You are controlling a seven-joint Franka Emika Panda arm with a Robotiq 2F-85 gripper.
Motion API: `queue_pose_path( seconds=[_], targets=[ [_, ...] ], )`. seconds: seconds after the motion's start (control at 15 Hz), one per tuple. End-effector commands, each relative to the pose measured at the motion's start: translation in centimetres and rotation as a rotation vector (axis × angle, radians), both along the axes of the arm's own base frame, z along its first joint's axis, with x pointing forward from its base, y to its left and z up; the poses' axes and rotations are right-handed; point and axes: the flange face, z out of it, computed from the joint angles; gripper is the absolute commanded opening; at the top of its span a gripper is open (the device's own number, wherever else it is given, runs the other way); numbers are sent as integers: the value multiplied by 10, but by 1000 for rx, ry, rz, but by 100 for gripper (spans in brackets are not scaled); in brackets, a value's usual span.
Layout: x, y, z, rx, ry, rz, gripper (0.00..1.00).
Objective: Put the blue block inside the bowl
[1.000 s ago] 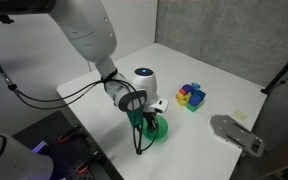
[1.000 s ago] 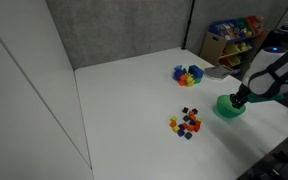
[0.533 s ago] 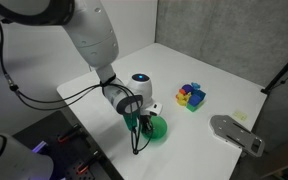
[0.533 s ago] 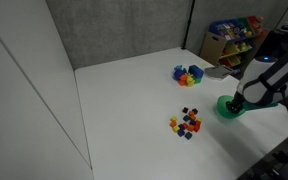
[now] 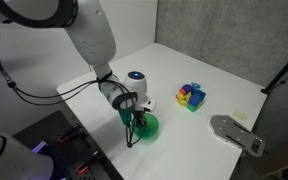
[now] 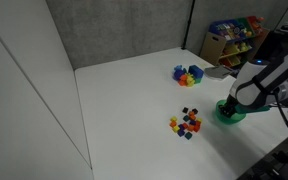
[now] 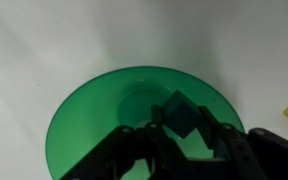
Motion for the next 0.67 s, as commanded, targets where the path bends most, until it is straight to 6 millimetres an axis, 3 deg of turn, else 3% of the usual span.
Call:
queue_pose_path(
  seconds=[0.0, 0.27, 0.6],
  targets=[
    [4, 3, 17, 33, -9, 17, 72],
    [9, 7, 51, 30, -21, 28, 100],
    [16, 35, 113, 43, -20, 87, 100]
  ],
)
